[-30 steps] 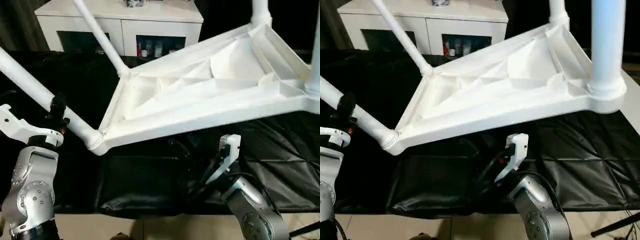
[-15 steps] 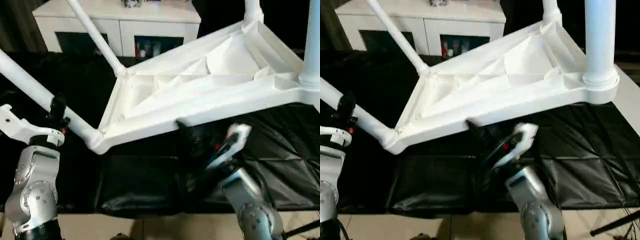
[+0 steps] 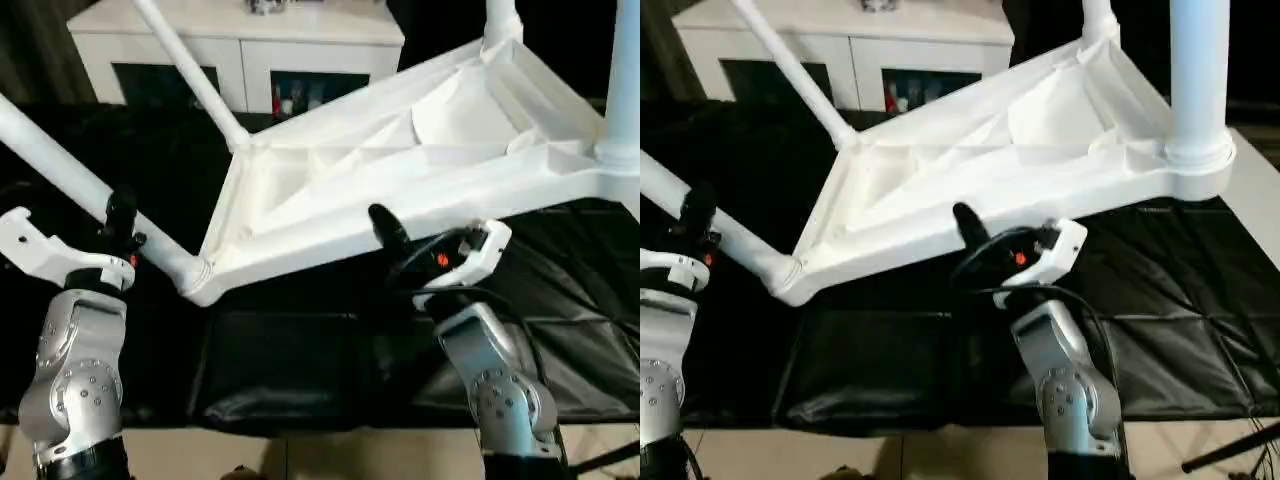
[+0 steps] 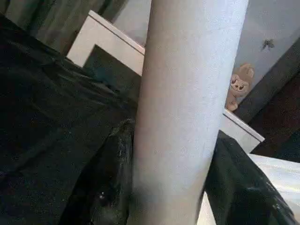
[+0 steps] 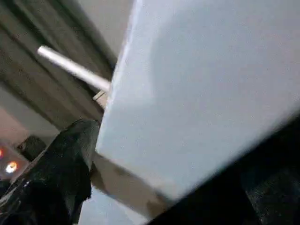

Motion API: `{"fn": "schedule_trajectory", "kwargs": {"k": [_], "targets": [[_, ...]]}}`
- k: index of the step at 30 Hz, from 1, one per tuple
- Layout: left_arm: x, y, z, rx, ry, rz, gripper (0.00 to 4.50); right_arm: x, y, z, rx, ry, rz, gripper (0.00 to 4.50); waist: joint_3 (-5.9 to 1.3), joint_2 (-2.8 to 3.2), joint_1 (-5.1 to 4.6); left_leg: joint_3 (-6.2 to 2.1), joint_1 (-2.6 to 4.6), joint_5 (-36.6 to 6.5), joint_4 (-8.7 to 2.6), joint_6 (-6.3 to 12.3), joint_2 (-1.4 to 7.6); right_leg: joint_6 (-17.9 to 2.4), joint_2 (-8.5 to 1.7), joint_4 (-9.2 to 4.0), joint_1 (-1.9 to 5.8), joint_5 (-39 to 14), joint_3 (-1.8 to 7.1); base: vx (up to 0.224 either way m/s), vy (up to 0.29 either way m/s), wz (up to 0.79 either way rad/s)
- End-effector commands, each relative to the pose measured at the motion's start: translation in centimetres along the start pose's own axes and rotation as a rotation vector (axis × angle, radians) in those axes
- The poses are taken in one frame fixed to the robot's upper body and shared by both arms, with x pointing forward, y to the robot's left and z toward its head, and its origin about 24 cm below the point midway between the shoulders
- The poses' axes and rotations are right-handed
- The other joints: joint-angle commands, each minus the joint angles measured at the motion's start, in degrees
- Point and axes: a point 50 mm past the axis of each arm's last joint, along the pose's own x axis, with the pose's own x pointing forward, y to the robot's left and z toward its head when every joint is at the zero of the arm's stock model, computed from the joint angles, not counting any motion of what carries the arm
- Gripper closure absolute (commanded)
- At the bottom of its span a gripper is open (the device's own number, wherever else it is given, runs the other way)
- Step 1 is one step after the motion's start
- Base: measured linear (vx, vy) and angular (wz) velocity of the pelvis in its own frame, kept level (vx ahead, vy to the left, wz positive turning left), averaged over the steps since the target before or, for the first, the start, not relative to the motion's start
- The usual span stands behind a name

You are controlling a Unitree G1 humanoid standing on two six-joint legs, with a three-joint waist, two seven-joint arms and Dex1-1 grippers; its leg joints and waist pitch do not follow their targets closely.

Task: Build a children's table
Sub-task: Flip table

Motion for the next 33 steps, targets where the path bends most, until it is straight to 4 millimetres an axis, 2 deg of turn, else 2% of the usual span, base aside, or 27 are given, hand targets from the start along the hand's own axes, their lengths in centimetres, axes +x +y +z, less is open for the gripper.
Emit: {"fn": "schedule_trajectory", "kwargs": {"k": [1, 5, 7, 10, 13, 31, 32, 33], "targets": [[0.1, -0.4, -0.3, -0.093, -0.020, 0.017, 2.64, 0.6, 0.5, 0.3, 0.082, -0.068, -0.014, 0.00, -3.45, -0.05, -0.03, -1.17, 0.93, -17.2, -5.04, -3.32, 2.49, -3.3, -2.55, -4.13, 1.63, -17.3, 2.34, 0.000, 0.000, 0.00], [0.0, -0.4, -0.3, -0.093, -0.028, 0.024, 2.64, 0.9, 0.4, 0.8, 0.112, -0.110, -0.051, 0.00, -3.53, -0.04, 0.05, -1.11, 0.95, -15.9, -4.97, -2.86, 2.52, -3.7, -2.51, -3.90, 1.71, -15.7, 2.32, 0.000, 0.000, 0.00], [0.0, -0.4, -0.3, -0.086, -0.034, 0.029, 2.64, 1.0, 0.2, 1.0, 0.144, -0.129, -0.074, 0.30, -3.50, -0.22, -0.01, -1.03, 1.00, -16.0, -5.00, -2.88, 2.52, -3.7, -2.48, -3.95, 1.64, -16.1, 2.30, 0.000, 0.000, 0.00], [0.0, -0.5, -0.2, -0.062, -0.050, 0.028, 2.64, 1.2, -0.2, 1.4, 0.236, -0.174, -0.123, 0.41, -3.50, -0.23, -0.14, -0.99, 1.01, -16.2, -4.95, -2.76, 2.46, -3.1, -2.52, -4.01, 1.52, -17.1, 2.31, 0.000, 0.000, 0.00], [0.0, -0.7, -0.2, -0.051, -0.060, 0.013, 2.64, 1.3, -0.4, 1.5, 0.269, -0.181, -0.135, 0.72, -3.63, -0.19, -0.06, -0.96, 0.93, -14.8, -4.86, -2.66, 2.45, -3.0, -2.39, -3.80, 1.67, -14.9, 2.29, 0.000, 0.000, 0.00], [0.0, -1.0, -0.2, 0.023, -0.088, 0.016, 2.64, 2.2, -0.6, 2.3, 0.184, -0.127, -0.189, 2.03, -3.76, -0.40, -0.24, -0.78, 0.84, -13.5, -4.68, -2.45, 2.34, -3.0, -2.38, -3.67, 1.72, -13.9, 2.27, 0.000, 0.000, 0.00], [0.0, -1.1, -0.2, 0.021, -0.088, 0.012, 1.94, 2.2, -0.7, 2.5, 0.170, -0.133, -0.192, 2.13, -3.76, -0.31, -0.27, -0.80, 0.77, -13.3, -4.68, -2.45, 2.35, -3.1, -2.38, -3.60, 1.79, -13.7, 2.27, 0.000, 0.000, 0.00], [0.0, -1.1, -0.2, 0.018, -0.088, 0.010, 1.94, 2.3, -0.7, 2.6, 0.167, -0.134, -0.193, 2.13, -3.78, -0.36, -0.28, -0.78, 0.79, -13.0, -4.65, -2.43, 2.36, -3.2, -2.37, -3.56, 1.75, -13.2, 2.27, 0.000, 0.000, 0.00]]}}
